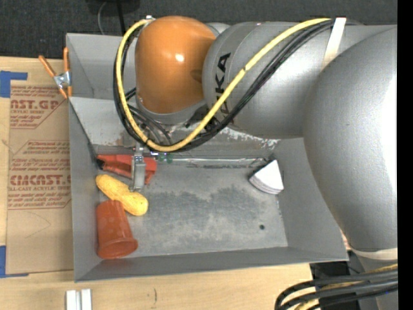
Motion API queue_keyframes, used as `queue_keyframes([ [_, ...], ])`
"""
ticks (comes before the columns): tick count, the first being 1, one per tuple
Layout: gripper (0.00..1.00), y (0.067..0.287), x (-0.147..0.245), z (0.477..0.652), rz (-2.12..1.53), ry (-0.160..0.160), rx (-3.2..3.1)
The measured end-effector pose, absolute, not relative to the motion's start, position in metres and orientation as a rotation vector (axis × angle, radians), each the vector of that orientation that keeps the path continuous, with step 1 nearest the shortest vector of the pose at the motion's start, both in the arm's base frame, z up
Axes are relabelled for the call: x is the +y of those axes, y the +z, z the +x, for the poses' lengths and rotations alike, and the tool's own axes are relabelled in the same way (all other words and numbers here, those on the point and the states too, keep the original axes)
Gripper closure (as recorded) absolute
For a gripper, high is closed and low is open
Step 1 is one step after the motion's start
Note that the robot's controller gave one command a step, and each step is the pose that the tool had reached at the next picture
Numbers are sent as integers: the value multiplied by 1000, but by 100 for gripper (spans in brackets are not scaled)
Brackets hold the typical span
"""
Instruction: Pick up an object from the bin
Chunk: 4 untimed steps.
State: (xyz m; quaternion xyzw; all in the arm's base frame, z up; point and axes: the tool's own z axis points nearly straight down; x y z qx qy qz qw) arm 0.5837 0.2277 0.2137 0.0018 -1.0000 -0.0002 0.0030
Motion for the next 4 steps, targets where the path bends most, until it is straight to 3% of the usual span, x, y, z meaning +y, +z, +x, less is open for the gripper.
queue_keyframes([
  [1, 0, 219, 227, 586, 2, -3, -3143],
  [2, 0, 147, 236, 573, -64, -5, -3143],
  [3, 0, 94, 236, 570, -90, 0, -3137],
  [4, 0, 129, 242, 566, -425, -6, -3113],
])
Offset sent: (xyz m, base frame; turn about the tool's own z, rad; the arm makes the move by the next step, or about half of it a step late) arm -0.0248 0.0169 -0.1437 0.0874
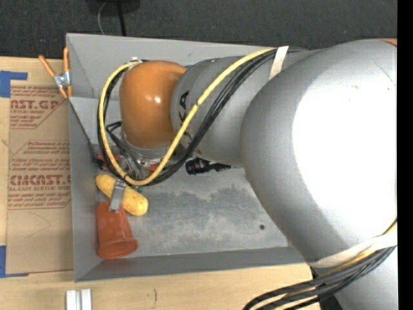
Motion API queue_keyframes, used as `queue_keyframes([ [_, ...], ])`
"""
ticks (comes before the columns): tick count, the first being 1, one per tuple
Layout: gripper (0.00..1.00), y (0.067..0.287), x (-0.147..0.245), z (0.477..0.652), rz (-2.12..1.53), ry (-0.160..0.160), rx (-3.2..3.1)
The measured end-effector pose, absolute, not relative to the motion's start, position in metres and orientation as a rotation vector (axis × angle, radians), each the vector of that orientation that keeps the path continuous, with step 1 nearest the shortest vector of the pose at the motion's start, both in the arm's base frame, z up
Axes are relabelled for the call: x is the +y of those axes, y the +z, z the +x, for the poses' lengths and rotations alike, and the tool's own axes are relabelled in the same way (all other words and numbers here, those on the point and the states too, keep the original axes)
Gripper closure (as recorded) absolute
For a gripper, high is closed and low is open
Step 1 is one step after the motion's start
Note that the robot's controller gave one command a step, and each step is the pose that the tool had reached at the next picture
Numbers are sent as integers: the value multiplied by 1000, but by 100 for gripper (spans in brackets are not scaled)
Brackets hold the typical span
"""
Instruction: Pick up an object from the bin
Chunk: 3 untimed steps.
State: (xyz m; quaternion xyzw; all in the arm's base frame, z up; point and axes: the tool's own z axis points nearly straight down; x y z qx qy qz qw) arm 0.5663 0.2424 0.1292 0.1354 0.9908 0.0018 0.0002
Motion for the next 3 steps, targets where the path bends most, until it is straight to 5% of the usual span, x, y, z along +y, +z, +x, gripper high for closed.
queue_keyframes([
  [1, 0, 92, 246, 576, 613, 9, 3079],
  [2, 100, 76, 236, 576, 489, 20, 3088],
  [3, 100, 76, 236, 576, 489, 20, 3088],
])
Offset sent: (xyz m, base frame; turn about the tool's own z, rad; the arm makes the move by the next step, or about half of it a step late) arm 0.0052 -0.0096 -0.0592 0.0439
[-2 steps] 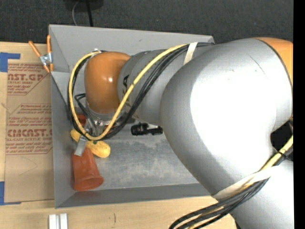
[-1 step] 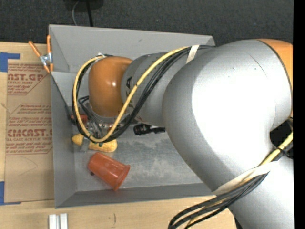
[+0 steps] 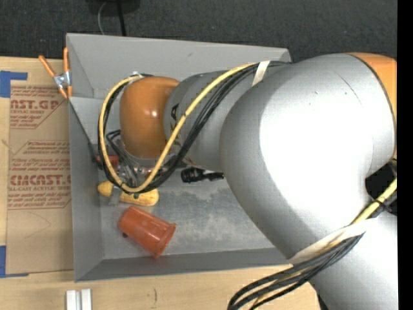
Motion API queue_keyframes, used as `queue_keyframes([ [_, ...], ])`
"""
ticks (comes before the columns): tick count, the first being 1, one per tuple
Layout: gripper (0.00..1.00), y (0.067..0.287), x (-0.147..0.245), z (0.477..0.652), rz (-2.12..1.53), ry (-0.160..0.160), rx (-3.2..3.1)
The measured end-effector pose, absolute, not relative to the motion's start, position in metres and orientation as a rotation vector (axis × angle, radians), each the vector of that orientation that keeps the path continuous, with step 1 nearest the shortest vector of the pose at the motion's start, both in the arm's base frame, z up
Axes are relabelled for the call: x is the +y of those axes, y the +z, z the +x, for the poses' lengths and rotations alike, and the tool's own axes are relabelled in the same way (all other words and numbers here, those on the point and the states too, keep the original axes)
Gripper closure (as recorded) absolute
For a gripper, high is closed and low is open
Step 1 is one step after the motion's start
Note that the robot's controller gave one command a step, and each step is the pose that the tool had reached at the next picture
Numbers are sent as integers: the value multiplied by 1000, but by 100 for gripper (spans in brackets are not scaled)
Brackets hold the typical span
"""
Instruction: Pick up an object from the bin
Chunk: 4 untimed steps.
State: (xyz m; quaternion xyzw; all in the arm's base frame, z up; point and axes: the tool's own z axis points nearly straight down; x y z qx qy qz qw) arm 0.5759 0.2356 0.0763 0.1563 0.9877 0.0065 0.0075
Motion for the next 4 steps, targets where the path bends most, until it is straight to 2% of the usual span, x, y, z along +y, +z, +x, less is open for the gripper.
queue_keyframes([
  [2, 100, 83, 235, 575, 488, 17, 3092],
  [4, 100, 105, 235, 574, 488, 17, 3093],
])
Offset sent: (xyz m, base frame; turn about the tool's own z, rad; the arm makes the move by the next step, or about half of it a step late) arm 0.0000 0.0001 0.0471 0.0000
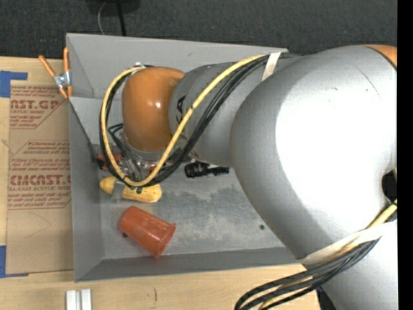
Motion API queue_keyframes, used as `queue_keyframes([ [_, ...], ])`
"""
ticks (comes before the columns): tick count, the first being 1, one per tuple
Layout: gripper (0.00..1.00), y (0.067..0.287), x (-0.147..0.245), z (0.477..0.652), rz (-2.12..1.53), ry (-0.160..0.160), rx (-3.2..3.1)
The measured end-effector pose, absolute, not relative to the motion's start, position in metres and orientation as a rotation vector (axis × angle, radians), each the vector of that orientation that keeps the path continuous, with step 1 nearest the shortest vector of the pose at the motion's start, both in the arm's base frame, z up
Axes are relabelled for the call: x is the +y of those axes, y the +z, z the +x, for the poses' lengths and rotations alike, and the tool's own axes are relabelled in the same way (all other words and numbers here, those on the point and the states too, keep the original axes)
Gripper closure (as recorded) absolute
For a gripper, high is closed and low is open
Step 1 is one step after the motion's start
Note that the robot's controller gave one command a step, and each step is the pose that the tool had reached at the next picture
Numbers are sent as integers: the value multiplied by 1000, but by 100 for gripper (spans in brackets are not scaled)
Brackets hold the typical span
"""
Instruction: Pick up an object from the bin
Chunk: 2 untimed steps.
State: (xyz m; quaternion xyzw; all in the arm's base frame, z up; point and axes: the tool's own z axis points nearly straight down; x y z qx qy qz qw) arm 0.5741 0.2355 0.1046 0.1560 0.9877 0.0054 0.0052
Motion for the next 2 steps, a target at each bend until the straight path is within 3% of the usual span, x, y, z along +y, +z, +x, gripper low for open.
queue_keyframes([
  [2, 100, 121, 236, 574, 487, 19, 3092],
])
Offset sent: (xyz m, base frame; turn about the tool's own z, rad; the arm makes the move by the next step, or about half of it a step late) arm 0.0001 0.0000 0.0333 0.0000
